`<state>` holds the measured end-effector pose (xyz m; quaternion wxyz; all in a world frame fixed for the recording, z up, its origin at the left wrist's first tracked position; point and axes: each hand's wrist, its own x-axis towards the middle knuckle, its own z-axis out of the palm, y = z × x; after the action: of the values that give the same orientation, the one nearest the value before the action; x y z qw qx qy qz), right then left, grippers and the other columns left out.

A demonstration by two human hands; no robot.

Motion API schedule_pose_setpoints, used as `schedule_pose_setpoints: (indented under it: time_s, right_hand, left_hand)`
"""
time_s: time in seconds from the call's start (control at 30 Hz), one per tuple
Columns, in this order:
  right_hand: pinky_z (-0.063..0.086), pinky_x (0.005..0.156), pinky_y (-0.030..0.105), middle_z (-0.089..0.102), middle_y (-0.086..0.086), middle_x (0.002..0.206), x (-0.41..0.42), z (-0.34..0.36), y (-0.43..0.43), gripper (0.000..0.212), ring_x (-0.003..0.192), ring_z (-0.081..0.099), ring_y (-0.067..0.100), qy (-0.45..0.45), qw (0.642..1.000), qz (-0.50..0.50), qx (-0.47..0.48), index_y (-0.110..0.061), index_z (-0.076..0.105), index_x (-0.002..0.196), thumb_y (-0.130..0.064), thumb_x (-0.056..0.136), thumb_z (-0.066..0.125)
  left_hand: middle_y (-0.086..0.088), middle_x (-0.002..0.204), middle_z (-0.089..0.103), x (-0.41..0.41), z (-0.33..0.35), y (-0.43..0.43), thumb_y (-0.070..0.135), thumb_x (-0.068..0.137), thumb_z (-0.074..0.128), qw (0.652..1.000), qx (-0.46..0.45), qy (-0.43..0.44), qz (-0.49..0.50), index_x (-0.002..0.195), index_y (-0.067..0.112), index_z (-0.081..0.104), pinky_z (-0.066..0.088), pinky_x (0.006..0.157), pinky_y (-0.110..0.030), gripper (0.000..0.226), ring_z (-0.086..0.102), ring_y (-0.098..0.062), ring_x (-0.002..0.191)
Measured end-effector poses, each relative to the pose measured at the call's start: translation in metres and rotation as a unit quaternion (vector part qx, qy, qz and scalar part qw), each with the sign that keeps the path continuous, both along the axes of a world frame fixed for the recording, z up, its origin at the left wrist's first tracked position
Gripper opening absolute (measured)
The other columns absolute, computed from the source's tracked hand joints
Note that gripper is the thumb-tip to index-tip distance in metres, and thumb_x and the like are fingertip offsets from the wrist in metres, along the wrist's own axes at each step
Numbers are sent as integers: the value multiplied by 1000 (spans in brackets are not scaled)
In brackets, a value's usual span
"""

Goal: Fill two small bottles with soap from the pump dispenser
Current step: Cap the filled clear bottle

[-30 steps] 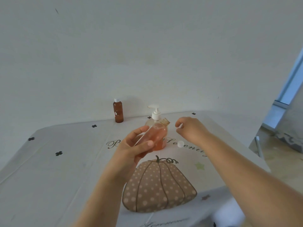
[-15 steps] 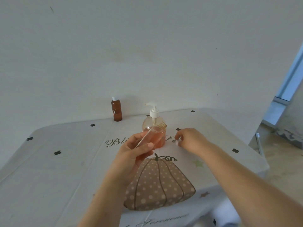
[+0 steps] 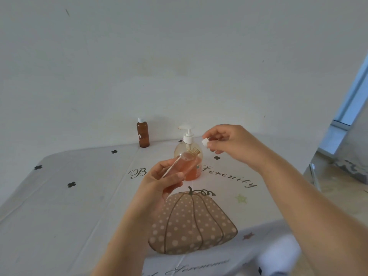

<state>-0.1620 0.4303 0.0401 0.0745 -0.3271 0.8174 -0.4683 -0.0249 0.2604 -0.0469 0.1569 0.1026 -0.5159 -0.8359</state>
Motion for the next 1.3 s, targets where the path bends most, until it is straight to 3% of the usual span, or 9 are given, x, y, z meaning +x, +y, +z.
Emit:
schedule_pose_setpoints:
  time_s: [0.17, 0.43, 0.53, 0.63, 0.77, 0.9, 1.03, 1.2, 1.3]
  right_hand:
    - [55, 76, 21, 72, -7, 93, 9, 1, -3, 20, 81, 70, 6, -4, 999, 52, 4, -25, 76, 104, -10, 93, 71]
    - [53, 74, 19, 75, 5, 95, 11, 6, -4, 22, 80, 70, 8, -2, 996, 93, 17, -26, 76, 99, -5, 93, 71]
    - [53, 75, 20, 75, 6, 94, 8, 7, -4, 19, 79, 70, 8, 4, 996, 90, 26, -24, 76, 100, -6, 93, 71]
    - [54, 74, 21, 75, 6, 92, 6, 8, -4, 15, 76, 69, 7, 6, 995, 91, 36, -21, 76, 100, -8, 93, 72]
    - [54, 72, 19, 75, -6, 78, 8, 9, -7, 4, 69, 69, 3, -1, 993, 95, 64, -17, 75, 95, -20, 94, 73]
    - [50, 63, 19, 67, -11, 64, 14, 7, -15, 31, 54, 61, -1, 35, 989, 52, 135, -21, 68, 78, -45, 98, 63]
    - [48, 68, 27, 64, -7, 65, 19, 3, -19, 44, 56, 56, 8, 54, 984, 18, 169, -23, 66, 76, -58, 99, 52]
    - [55, 77, 32, 72, -7, 88, 13, 9, -15, 22, 75, 67, 9, 27, 990, 70, 118, -25, 70, 106, -41, 102, 56]
    - [54, 75, 26, 71, -7, 89, 11, 9, -15, 11, 74, 67, -1, 21, 988, 110, 108, -24, 70, 109, -25, 100, 63]
  left_hand:
    - [-14, 112, 70, 0, 2, -3, 2, 64, 83, 1000, -4, 8, -9, 109, 10, 67, 55, 76, -26, 48, 66, -24, 92]
    - [-10, 106, 74, 0, 6, -2, 7, 68, 76, 999, -40, -4, -30, 118, 9, 66, 56, 90, -33, 52, 69, -23, 88]
    - [-9, 99, 75, 2, 8, 0, 19, 73, 80, 990, -131, -16, -44, 119, 14, 67, 53, 96, -40, 48, 70, -23, 89]
    - [-6, 92, 74, 4, 10, 0, 26, 75, 82, 979, -196, -29, -41, 116, 19, 69, 53, 87, -37, 44, 70, -21, 86]
    - [2, 86, 72, 4, 9, -2, 10, 81, 77, 978, -205, -24, -14, 113, 23, 70, 48, 67, -22, 35, 64, -13, 77]
    - [8, 78, 69, 4, 6, 0, -1, 78, 76, 982, -190, -6, -13, 113, 15, 70, 45, 59, -14, 39, 62, -6, 69]
    - [12, 76, 70, 4, 5, 1, -6, 78, 74, 982, -188, -3, -8, 114, 13, 68, 46, 58, -12, 41, 64, -2, 65]
    - [9, 82, 69, 1, 8, -6, 4, 77, 79, 978, -209, -24, 19, 110, 23, 70, 46, 59, -16, 39, 60, -3, 67]
    - [10, 81, 70, 0, 11, -7, 2, 77, 79, 976, -215, -24, 29, 108, 23, 70, 46, 58, -14, 39, 61, -2, 65]
